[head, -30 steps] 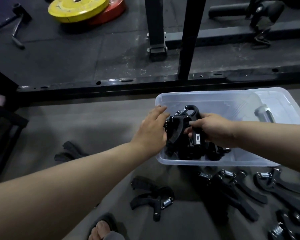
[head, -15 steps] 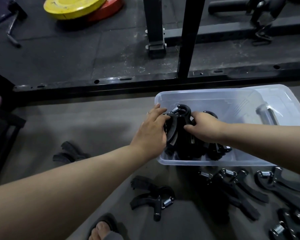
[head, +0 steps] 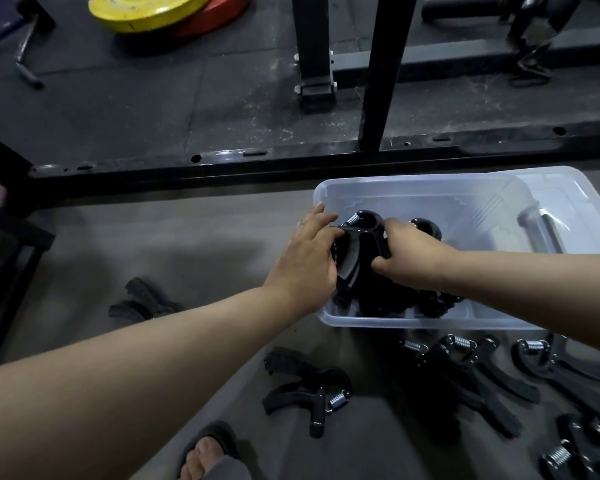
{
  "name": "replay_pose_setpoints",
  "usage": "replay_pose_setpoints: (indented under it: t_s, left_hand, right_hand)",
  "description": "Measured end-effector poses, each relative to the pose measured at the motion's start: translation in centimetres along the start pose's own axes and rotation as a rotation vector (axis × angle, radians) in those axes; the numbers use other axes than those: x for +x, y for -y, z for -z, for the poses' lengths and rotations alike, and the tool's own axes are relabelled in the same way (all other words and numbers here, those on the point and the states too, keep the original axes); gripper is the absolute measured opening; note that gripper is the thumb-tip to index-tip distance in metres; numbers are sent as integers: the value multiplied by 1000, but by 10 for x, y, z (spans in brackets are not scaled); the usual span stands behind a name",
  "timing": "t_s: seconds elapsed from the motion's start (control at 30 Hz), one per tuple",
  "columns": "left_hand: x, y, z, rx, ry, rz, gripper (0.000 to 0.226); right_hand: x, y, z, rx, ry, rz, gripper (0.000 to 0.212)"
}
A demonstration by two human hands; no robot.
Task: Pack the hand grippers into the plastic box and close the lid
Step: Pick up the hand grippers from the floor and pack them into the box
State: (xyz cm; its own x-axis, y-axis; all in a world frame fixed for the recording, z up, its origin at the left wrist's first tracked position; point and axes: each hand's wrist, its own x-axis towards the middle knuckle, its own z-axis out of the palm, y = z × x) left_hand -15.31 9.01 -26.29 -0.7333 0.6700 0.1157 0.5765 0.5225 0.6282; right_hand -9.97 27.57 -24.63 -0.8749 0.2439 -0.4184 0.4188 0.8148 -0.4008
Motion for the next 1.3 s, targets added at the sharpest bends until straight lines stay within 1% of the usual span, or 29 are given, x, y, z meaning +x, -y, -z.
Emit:
replay_pose_setpoints:
  t_s: [0.27, 0.4, 0.47, 0.53, 0.7, 0.93, 1.03, 1.1, 1.3]
  left_hand:
    - [0, 1, 0, 6, 9, -7, 37]
    - [0, 2, -1, 4, 1, -19, 36]
    - [0, 2, 0, 3, 3, -21, 36]
    - [1, 2, 0, 2, 1, -20, 36]
    - [1, 4, -1, 6, 2, -15, 36]
    - [0, 3, -1, 6, 6, -10, 35]
    - [0, 4, -1, 9, 6, -12, 36]
    - [0, 3, -1, 5, 3, -9, 36]
    - [0, 4, -1, 7, 3, -11, 36]
  right_hand:
    - [-3, 0, -2, -108, -29, 63, 52]
    - [-14, -1, -3, -60, -20, 8, 74]
    - [-20, -4, -5, -83, -10, -9, 79]
    - [-26, -8, -8, -115, 25, -1, 77]
    - [-26, -14, -6, -26, 49, 54, 61]
    - [-26, -22, 6, -9, 135, 137, 79]
    - [-25, -24, 7, -18, 101, 150, 78]
    - [-25, -23, 6, -18, 85, 155, 74]
    - [-29, -21, 6, -14, 80, 145, 70]
